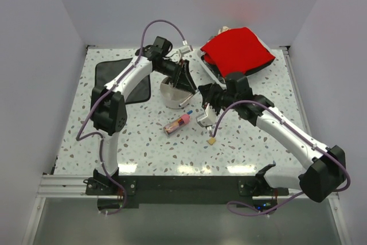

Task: Sort the stationery into containers
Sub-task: Pick up the pen from the center of the board, then place the pen in the storage box.

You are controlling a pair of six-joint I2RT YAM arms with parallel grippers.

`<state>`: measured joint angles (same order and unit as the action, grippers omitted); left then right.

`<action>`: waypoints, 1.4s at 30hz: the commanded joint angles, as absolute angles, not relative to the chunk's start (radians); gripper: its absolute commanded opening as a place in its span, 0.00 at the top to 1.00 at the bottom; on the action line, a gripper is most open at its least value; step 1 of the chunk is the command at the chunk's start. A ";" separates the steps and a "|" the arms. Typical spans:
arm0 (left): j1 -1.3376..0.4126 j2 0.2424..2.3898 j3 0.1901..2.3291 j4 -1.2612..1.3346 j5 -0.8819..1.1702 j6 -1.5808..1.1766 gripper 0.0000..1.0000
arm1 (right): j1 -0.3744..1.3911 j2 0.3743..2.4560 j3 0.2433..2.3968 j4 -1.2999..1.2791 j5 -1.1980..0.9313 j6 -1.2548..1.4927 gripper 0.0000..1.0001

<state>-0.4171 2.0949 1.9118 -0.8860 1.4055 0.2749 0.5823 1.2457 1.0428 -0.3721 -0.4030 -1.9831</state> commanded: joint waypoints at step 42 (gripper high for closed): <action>-0.333 1.956 1.563 0.246 1.144 -0.035 1.00 | 0.587 0.986 0.919 -0.239 -0.003 -1.250 0.24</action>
<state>-0.3252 2.0308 1.6672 -0.3500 1.2079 0.1722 0.5835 0.9833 0.9215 -0.2131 -0.1051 -1.4483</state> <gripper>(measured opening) 0.199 0.755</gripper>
